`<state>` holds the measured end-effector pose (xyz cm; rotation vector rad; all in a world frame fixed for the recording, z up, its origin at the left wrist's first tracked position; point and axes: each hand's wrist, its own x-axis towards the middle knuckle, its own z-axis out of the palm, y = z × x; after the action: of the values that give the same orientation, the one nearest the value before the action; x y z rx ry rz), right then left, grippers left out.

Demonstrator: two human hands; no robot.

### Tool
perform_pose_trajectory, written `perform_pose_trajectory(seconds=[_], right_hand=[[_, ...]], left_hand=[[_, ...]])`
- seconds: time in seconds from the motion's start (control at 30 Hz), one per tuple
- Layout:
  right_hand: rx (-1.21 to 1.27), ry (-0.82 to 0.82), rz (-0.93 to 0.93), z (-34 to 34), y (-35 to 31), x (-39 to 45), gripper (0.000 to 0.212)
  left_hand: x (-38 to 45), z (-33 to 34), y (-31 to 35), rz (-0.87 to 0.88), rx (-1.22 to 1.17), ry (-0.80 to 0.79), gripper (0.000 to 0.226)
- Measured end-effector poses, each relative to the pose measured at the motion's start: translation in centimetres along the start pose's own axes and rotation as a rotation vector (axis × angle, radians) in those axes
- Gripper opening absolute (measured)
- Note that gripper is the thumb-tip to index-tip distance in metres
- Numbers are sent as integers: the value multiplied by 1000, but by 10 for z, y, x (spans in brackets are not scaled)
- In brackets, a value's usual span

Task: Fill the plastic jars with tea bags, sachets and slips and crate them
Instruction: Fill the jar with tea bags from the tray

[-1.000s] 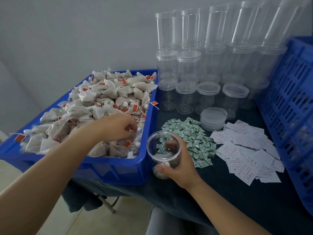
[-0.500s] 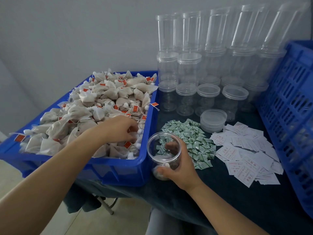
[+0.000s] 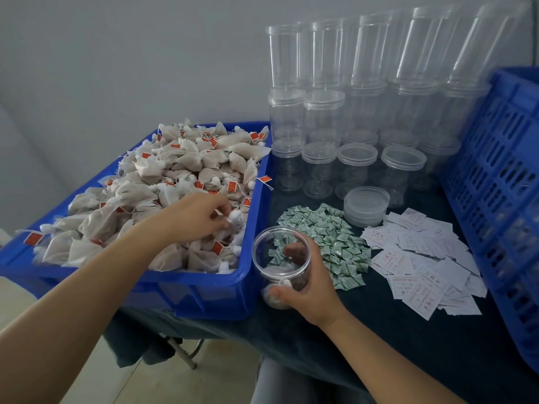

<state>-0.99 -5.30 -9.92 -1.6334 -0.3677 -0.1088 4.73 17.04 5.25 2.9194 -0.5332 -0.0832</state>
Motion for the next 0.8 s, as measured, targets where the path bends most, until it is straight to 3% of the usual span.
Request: perform_pose_trajectory(seconds=[0.37,0.5,0.67,0.8], right_hand=[[12,-7,-10,0,0,-1,89],[10,1,-12,0,0,0,89],[2,4,-23,0,2,1,89],[32,11,-40,1,-1,2,85]], left_hand=[[-12,-28,33,41,-499,215,16],[-17,-34,49,106,-672,181,19],[-21,-26,66,235,-702,56,33],[-20,-13,76,299,-490,49,52]])
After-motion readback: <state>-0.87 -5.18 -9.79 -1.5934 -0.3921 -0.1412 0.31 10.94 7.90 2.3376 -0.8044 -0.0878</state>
